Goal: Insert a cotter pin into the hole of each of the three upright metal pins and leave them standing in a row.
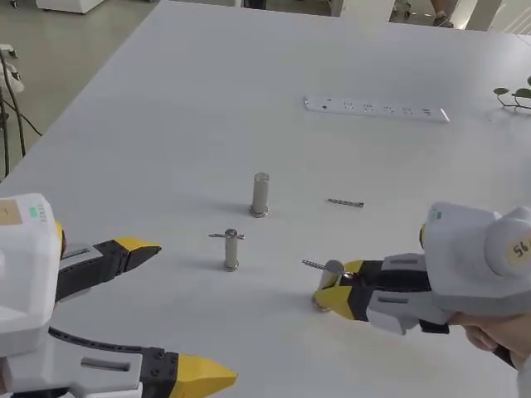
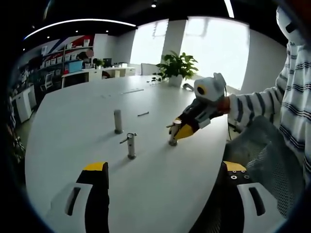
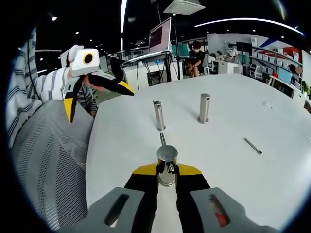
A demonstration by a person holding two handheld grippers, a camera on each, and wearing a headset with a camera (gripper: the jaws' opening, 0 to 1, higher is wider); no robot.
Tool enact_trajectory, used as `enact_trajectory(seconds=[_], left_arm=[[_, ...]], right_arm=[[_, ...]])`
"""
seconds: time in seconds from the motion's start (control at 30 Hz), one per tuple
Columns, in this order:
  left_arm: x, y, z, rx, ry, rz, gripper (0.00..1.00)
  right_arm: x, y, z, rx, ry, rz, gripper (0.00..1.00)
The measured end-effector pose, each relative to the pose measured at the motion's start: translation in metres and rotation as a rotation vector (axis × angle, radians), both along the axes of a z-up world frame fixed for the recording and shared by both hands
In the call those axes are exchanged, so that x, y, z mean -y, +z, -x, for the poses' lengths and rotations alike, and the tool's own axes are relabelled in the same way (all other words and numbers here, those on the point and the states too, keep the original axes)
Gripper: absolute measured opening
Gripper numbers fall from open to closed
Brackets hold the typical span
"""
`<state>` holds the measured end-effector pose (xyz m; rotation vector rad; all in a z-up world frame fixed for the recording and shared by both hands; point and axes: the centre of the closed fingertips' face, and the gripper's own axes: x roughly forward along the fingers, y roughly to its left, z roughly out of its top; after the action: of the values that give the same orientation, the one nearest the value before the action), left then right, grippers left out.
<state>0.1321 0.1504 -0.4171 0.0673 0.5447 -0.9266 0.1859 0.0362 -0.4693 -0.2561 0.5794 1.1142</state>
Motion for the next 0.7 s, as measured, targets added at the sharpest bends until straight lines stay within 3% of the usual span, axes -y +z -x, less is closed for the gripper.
enact_trajectory(seconds=[0.5,0.7], left_arm=[[-0.006,-0.002,-0.001,-0.013,0.021,-0.004,0.95],[-0.009,-0.005,0.000,-0.025,0.028,-0.009,0.94]], right_arm=[[-0.008,0.011,-0.031,0.037,-0.004,-0.001,0.07],[-0.011,0.009,-0.039,0.046,0.022,0.020,0.07]])
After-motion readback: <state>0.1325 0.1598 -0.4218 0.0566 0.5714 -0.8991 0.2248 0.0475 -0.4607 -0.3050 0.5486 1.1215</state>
